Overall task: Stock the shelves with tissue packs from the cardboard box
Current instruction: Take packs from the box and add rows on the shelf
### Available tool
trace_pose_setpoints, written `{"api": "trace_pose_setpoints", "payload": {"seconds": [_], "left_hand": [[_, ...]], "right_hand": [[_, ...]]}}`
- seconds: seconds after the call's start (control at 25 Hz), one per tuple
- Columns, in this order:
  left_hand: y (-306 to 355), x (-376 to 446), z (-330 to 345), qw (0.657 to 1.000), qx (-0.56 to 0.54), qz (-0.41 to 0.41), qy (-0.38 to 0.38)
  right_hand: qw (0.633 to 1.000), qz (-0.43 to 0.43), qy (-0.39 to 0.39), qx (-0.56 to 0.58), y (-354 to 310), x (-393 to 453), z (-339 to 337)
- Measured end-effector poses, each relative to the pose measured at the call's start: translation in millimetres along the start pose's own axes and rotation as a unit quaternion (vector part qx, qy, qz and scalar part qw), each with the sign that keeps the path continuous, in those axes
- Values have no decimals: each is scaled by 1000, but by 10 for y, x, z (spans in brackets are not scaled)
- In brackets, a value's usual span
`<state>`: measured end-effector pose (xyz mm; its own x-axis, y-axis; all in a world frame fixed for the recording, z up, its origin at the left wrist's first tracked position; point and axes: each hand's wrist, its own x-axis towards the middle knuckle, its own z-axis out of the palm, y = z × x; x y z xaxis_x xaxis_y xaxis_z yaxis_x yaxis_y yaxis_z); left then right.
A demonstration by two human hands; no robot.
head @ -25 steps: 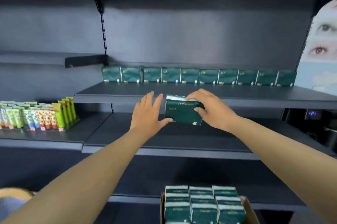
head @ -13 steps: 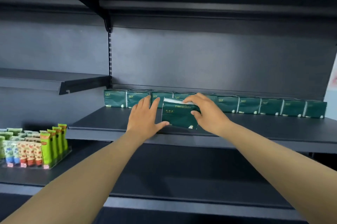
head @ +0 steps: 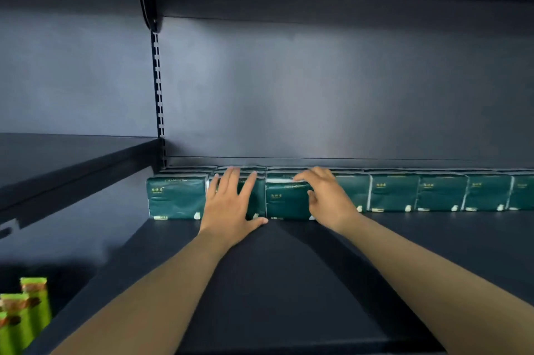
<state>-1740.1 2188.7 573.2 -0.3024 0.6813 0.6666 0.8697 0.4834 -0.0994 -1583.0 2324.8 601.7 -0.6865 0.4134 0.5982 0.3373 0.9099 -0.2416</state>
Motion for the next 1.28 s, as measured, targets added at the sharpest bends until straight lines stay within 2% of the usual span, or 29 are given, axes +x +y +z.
{"api": "trace_pose_setpoints", "payload": {"seconds": [0.24,0.64,0.8,1.0,1.12,1.28], "left_hand": [[-68,220,273,1000,0,18,16],[-56,244,293,997,-64,18,47],[-86,211,300,995,-56,41,69],[-77,54,120,995,-4,60,78],[12,-137,-83,995,3,57,85],[344,-525,-463,996,3,57,67]], "right_hand": [[996,-23,19,-88,166,73,325],[994,-17,49,-96,184,22,290],[988,30,80,-125,168,-110,167],[980,50,35,-192,104,-418,-88],[981,28,54,-184,43,-765,-411],[977,-38,13,-209,168,-1422,-927]]}}
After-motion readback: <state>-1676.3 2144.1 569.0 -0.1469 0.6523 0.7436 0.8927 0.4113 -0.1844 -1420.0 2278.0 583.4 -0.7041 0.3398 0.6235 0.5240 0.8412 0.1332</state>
